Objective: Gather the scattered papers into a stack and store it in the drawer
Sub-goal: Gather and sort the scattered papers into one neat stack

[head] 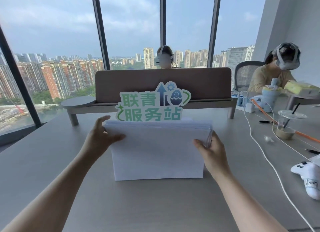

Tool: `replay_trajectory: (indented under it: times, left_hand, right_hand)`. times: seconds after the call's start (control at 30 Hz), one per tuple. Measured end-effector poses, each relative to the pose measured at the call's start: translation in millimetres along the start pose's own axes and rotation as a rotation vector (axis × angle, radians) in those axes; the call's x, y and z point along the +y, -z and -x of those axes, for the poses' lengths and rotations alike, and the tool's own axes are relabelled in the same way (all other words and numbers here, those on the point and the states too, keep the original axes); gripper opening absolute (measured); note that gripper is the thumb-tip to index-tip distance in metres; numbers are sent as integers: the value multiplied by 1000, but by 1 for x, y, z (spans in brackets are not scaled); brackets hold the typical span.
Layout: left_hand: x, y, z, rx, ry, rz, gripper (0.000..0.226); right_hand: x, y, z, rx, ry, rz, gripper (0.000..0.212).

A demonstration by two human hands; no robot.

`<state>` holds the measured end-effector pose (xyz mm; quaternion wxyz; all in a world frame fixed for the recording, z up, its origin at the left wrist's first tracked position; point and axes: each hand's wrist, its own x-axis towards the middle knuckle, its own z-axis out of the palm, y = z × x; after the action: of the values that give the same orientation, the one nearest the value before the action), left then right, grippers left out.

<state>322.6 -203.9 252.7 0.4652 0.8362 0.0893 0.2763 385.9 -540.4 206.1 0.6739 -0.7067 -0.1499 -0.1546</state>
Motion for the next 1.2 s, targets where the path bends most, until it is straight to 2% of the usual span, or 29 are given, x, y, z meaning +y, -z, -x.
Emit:
replay_trajectory:
  times: [0.1, 0.2, 0.4, 0.5, 0.63, 0.77, 0.87, 1.0, 1.1, 1.2]
  left_hand:
    - [-18, -6, 10, -138, 118, 329, 86]
    - [-28, -20, 19, -196, 165, 373, 90]
    - [-27, -40, 28, -85, 196, 529, 70]
    - [-20, -43, 33, 5, 191, 573, 61]
    - [0, -48, 34, 136, 128, 592, 17]
    - [4, -56, 39, 174, 82, 578, 8]
    - [-16, -61, 50, 113, 131, 582, 20]
    - [-27, -62, 54, 40, 175, 606, 36]
    - [-36, -56, 48, -10, 212, 604, 48]
    - [-52, -53, 47, -126, 287, 577, 63]
  right_hand:
    - [1, 0, -1, -10, 5, 5, 20]
    - [4, 1, -2, -50, -16, -6, 23]
    - [17, 0, 1, -114, -90, -49, 34]
    - [17, -9, 3, -26, -72, -20, 31]
    - [7, -20, 3, 30, -49, -35, 24]
    - [-1, -28, 7, 137, 21, -14, 12]
    - [12, -26, 22, 103, -50, -74, 30]
    - [18, -16, 22, 119, -31, -136, 35]
    - [15, -14, 12, 82, -43, -176, 20]
    - [27, -11, 11, 51, -137, -258, 22]
